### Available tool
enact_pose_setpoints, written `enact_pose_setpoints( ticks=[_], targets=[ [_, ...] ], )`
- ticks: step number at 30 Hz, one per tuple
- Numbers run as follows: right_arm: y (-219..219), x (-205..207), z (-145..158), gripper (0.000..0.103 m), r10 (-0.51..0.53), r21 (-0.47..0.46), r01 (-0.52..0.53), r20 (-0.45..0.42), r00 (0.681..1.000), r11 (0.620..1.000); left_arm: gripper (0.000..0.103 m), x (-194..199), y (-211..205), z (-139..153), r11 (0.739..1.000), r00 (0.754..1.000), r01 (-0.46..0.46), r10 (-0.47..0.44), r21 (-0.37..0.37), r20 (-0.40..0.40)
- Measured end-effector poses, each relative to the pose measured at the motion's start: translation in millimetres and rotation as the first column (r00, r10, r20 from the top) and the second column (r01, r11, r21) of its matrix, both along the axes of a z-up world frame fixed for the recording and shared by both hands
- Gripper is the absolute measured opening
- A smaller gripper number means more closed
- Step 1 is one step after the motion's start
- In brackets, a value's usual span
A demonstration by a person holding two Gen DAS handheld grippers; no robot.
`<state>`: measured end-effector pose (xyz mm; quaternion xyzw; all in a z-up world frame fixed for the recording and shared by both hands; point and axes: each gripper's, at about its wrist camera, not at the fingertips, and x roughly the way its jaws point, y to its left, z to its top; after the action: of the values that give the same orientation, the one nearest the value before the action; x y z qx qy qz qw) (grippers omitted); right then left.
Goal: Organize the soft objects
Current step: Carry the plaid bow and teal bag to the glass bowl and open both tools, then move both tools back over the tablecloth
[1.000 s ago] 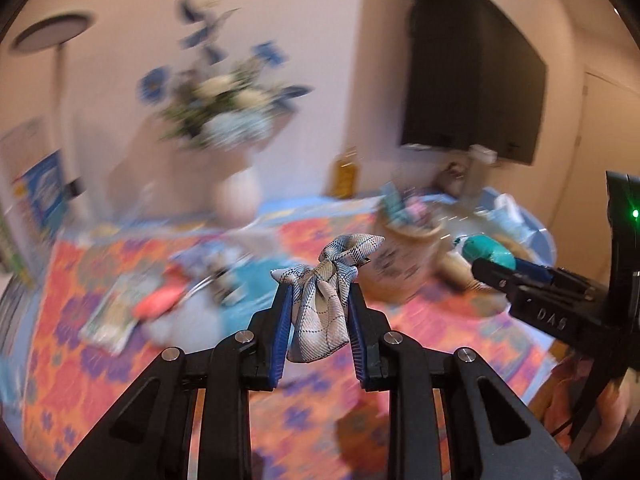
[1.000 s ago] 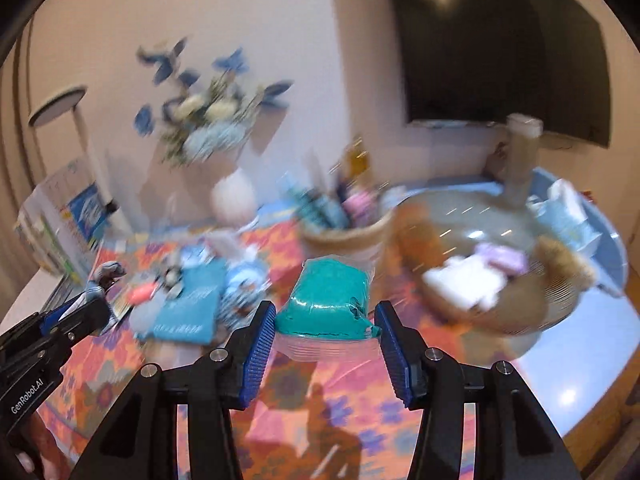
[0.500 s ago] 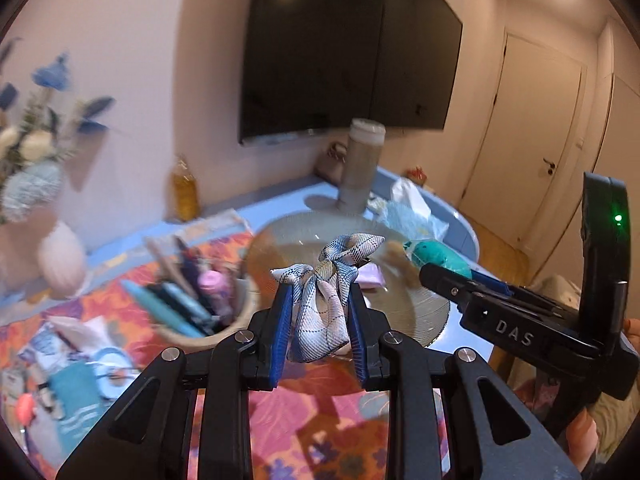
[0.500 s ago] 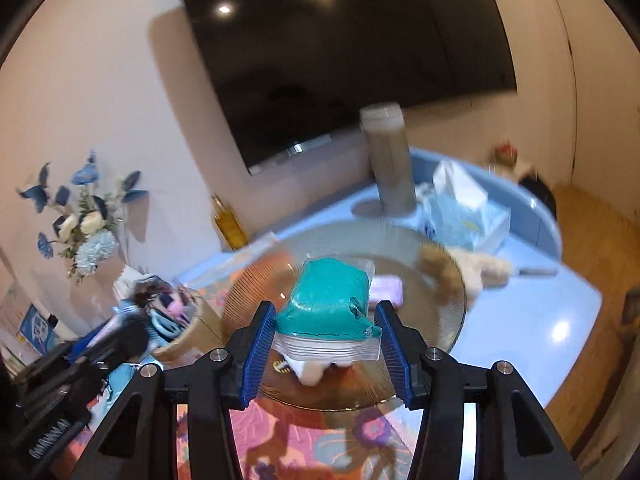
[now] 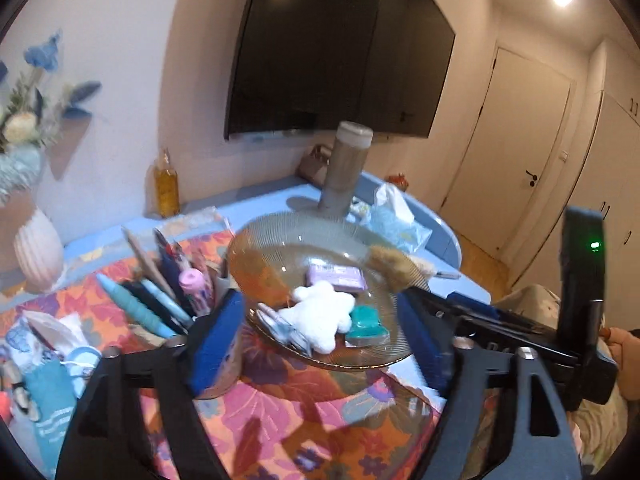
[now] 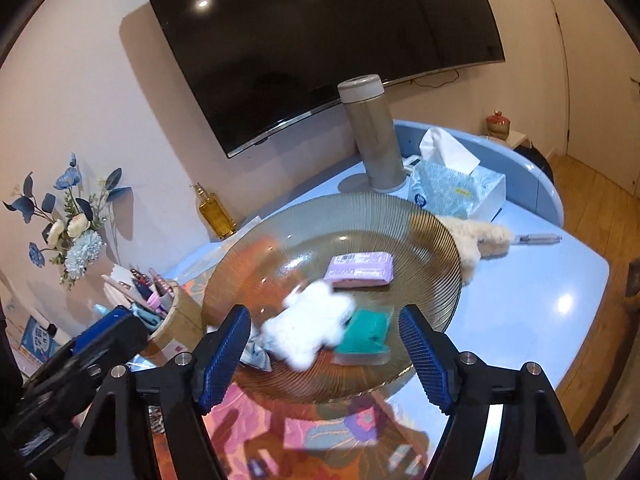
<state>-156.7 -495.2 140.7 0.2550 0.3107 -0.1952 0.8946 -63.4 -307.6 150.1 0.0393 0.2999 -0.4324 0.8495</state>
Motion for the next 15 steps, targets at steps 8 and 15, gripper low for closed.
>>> enact_pose_setpoints(
  ticks=[8, 15],
  targets=[
    [37.3, -13.7, 27.3, 0.075, 0.063, -0.058, -0.06, 0.054, 0.997, 0.997, 0.082, -27.6, 78.1, 40.3, 0.993, 0.991, -0.105, 0.108, -0.047, 0.074],
    [110.3, 2.2, 32.6, 0.075, 0.238, -0.085, -0.231, 0.089, 0.967, 0.969, 0.082, -43.8, 188.8, 72.6, 0.936, 0.929, -0.341, 0.35, -0.088, 0.125]
  ],
)
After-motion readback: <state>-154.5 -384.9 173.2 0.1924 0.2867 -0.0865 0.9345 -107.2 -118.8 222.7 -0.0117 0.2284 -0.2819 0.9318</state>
